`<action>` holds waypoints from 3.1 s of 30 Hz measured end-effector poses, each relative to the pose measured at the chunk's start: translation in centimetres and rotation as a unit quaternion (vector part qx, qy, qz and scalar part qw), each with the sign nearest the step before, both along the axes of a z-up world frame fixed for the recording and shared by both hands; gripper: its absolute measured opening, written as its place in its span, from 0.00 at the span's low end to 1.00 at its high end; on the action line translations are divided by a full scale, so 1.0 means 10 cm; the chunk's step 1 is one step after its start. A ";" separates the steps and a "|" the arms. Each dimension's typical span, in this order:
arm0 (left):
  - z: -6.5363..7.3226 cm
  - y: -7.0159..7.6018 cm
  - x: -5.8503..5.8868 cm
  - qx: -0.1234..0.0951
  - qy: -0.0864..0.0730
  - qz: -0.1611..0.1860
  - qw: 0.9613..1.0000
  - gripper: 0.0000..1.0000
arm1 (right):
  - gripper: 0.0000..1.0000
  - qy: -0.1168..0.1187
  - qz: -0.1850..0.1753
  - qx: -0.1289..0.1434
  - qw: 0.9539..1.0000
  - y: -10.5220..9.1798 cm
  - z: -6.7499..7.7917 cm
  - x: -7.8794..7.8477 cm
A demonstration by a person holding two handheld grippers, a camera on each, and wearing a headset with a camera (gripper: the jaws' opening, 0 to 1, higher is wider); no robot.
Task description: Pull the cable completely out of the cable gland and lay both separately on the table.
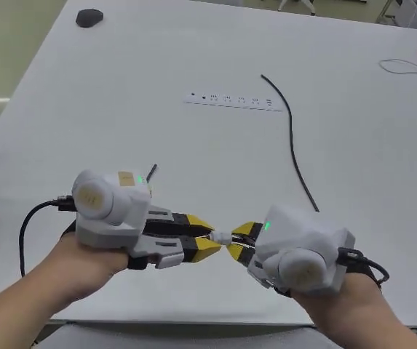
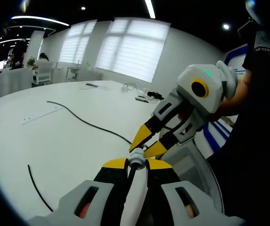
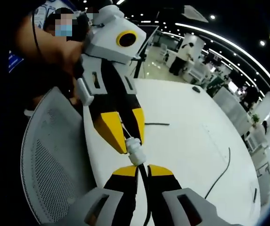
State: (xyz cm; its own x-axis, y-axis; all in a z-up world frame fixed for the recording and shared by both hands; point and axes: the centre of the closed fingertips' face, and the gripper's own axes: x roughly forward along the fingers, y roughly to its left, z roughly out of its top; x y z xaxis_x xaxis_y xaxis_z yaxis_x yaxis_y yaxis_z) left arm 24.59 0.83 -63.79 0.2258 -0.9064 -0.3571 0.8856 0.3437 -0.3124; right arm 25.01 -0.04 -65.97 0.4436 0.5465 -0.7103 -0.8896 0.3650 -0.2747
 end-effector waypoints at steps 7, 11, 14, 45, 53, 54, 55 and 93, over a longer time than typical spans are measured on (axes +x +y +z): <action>-0.01 -0.01 0.01 -0.004 0.000 0.000 1.000 0.15 | 0.01 -0.011 -0.008 0.000 1.000 -0.03 0.01 0.03; 0.02 0.01 0.06 -0.008 -0.004 0.004 1.000 0.15 | 0.00 -0.018 -0.025 0.012 0.999 -0.09 0.02 0.08; 0.03 0.02 0.07 -0.009 -0.007 0.004 1.000 0.15 | 0.00 -0.004 -0.052 0.037 0.998 -0.14 0.02 0.11; 0.01 0.06 0.09 -0.010 -0.006 0.013 1.000 0.15 | 0.00 0.194 -0.330 0.154 0.911 -1.00 -0.86 0.16; 0.02 0.10 0.11 -0.013 -0.004 0.020 1.000 0.15 | 0.02 0.199 -0.328 0.168 0.908 -1.02 -0.82 0.14; 0.02 0.10 0.11 -0.013 -0.004 0.020 1.000 0.15 | 0.02 0.196 -0.326 0.168 0.910 -1.02 -0.80 0.14; 0.02 0.10 0.11 -0.013 -0.004 0.021 1.000 0.15 | 0.03 0.195 -0.324 0.168 0.911 -1.02 -0.79 0.13; -0.01 0.13 0.09 -0.014 0.004 0.021 1.000 0.15 | 0.04 -0.001 0.002 0.013 1.000 0.11 0.01 0.09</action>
